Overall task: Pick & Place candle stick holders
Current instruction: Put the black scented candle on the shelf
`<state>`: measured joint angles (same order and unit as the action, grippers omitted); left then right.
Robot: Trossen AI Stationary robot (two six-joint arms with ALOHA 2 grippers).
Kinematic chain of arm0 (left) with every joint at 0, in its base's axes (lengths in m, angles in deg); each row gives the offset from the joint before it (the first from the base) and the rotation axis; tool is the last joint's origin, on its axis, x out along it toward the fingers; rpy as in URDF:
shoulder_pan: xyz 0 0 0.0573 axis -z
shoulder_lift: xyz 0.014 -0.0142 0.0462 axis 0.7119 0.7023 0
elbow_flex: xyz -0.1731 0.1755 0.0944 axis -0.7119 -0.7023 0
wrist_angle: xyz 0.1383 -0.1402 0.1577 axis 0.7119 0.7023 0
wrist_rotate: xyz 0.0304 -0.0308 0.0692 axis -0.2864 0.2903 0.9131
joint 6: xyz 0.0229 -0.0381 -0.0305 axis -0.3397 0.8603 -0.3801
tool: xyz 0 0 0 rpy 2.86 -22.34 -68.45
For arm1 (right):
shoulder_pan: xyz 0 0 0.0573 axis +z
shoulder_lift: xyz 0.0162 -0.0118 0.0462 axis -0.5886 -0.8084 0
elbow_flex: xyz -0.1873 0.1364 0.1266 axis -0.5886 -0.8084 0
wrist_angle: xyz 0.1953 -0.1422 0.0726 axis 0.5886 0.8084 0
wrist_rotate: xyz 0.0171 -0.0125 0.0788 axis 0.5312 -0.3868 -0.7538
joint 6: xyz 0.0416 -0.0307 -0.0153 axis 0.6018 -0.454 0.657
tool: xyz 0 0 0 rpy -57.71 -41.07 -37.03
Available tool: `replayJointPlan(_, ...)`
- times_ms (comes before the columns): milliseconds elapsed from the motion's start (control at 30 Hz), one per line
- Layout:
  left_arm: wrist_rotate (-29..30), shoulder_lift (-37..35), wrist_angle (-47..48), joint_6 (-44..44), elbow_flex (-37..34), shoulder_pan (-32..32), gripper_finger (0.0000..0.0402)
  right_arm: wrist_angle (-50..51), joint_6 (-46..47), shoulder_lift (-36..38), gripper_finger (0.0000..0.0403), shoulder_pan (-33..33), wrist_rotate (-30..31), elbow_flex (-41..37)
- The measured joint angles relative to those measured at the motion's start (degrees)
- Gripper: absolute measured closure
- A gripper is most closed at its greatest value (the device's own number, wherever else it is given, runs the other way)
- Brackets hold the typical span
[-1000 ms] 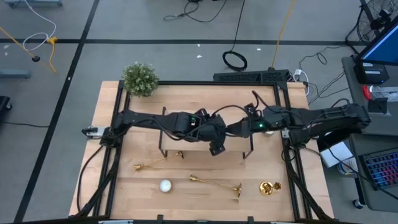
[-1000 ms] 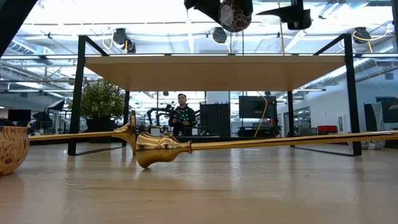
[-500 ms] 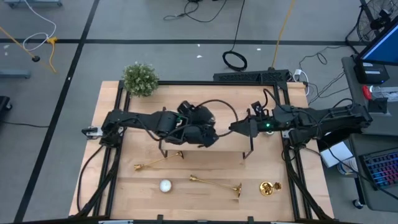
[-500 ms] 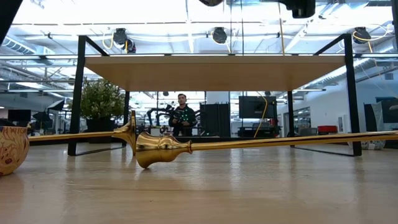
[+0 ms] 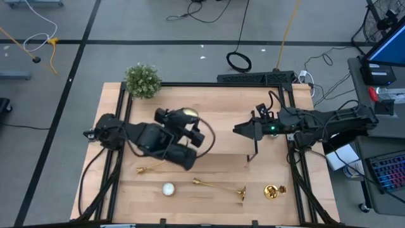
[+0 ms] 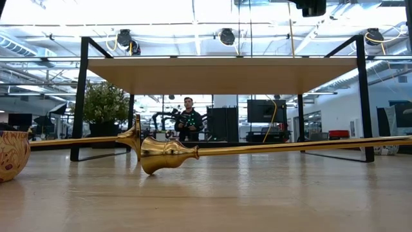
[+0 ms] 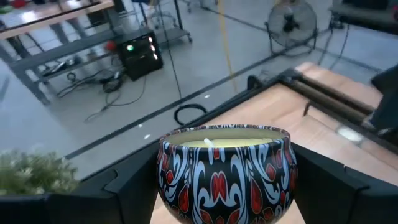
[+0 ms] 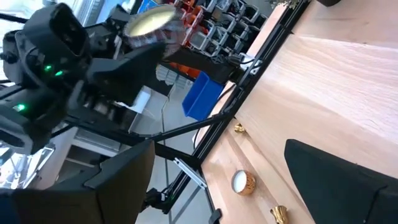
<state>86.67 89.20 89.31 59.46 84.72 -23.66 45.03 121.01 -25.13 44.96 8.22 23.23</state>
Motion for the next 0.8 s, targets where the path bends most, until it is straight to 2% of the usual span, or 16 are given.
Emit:
replayJointPlan(233, 2.69, 0.01, -0.23, 10.76, -4.84, 3.98, 0.0102, -0.17, -0.40, 0.00, 0.0046, 0.00, 0.00, 0.00)
replayJointPlan(600, 3.57, 0.03, -0.20, 38.57, -21.27, 9.48, 0.0102, -0.24, -2.47, 0.00, 0.0046, 0.00, -0.14, 0.00)
replayJointPlan(800, 1.91, 0.04, -0.11, 45.21, -29.92, 11.05, 0.0102, -0.26, -3.81, 0.00, 0.0046, 0.00, -0.18, 0.00)
